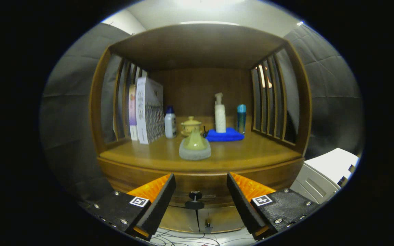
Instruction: Pull open the drawer, take out the items inside it, and place them on the countertop above the cabinet.
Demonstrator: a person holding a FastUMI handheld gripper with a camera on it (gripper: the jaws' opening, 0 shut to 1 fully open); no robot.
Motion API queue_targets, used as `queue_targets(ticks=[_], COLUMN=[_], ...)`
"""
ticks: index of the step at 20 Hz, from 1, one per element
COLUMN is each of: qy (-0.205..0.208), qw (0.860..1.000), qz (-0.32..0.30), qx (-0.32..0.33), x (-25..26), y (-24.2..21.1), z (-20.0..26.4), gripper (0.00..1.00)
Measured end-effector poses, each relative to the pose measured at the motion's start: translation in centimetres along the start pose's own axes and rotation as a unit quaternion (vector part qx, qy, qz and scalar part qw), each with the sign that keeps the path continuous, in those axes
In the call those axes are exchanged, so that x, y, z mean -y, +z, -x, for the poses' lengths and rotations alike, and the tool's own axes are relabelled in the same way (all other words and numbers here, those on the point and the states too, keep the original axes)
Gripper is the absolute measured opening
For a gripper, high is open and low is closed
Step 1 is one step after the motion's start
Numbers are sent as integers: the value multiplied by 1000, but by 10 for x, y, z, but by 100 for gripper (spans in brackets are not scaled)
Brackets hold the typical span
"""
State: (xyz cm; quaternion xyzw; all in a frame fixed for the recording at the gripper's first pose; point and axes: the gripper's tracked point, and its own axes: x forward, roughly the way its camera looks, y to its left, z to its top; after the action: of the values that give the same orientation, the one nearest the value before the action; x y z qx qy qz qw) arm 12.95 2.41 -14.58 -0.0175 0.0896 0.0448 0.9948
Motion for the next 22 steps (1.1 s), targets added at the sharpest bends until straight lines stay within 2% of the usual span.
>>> queue_targets(ticks=[5,9,11,13,17,20,22], qy=[-9,-16,-8,17,-20,0,35], qw=[995,993,993,993,993,996,996], qz=[-28,-11,-24,-35,12,1,-14], qx=[93,118,118,108,115,84,82], x=[13,3,-9,-26,-20,-46,-64], y=[105,147,148,145,135,110,112], z=[77,133,148,155,158,157,156], gripper=[93,93,93,93,93,93,93])
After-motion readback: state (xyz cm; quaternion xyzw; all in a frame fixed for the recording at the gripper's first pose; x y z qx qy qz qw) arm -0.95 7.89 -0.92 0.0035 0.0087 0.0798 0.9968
